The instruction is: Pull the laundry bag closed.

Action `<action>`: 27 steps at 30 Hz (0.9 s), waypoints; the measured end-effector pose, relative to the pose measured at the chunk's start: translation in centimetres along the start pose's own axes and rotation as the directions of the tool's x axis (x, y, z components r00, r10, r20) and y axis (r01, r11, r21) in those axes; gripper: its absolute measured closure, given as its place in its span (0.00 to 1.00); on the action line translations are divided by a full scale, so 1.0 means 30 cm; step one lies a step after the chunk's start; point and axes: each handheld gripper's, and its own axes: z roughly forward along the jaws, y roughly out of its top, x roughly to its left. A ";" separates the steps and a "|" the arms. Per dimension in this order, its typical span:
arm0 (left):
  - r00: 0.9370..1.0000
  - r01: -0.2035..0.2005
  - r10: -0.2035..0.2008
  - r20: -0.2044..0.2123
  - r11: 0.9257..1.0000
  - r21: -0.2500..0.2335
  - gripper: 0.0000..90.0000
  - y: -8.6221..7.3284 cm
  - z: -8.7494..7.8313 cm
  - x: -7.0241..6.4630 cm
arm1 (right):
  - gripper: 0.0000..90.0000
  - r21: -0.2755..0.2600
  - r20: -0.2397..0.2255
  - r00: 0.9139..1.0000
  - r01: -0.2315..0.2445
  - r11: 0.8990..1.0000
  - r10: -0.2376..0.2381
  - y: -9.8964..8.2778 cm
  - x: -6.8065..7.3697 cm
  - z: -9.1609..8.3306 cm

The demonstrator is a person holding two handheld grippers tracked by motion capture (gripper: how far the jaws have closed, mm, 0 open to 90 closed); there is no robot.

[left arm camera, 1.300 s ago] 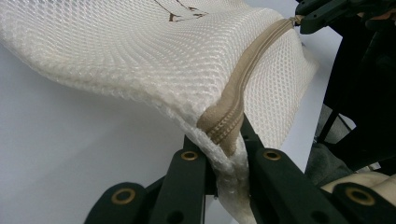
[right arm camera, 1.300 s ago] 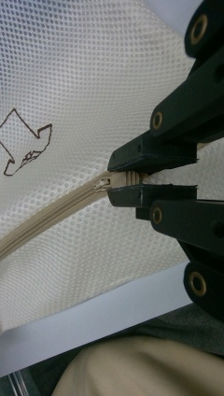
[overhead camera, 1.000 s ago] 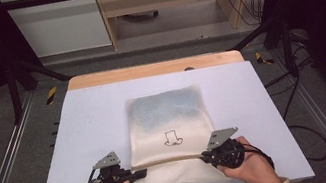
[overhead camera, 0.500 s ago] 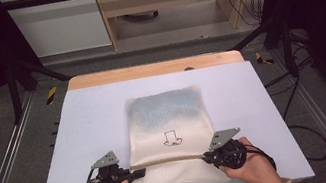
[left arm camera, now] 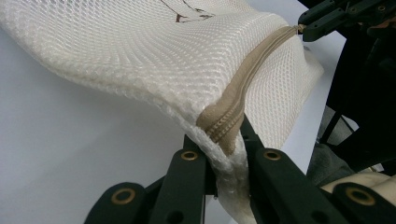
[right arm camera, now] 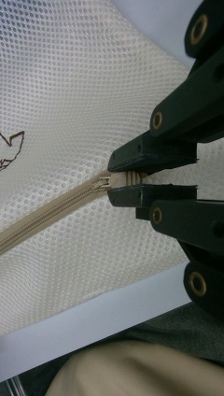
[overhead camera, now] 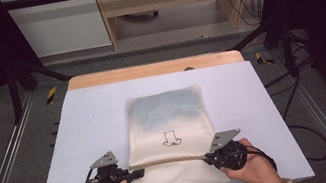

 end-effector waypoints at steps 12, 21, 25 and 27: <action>1.000 -0.003 0.003 -0.005 1.000 -0.001 0.94 0.000 -0.009 0.002 | 0.91 0.009 0.003 1.000 0.002 1.000 -0.002 -0.006 -0.004 0.002; 1.000 0.000 0.000 -0.008 1.000 -0.005 0.94 0.002 -0.017 0.004 | 0.91 0.014 0.005 1.000 -0.004 1.000 0.004 -0.011 -0.009 0.001; 1.000 -0.002 0.002 -0.011 1.000 -0.008 0.94 0.003 -0.021 0.007 | 0.91 0.014 0.008 1.000 -0.011 1.000 0.011 -0.015 -0.014 0.000; 1.000 -0.002 0.001 -0.011 1.000 -0.010 0.94 0.003 -0.022 0.008 | 0.91 0.015 0.008 1.000 -0.012 1.000 0.012 -0.016 -0.014 -0.001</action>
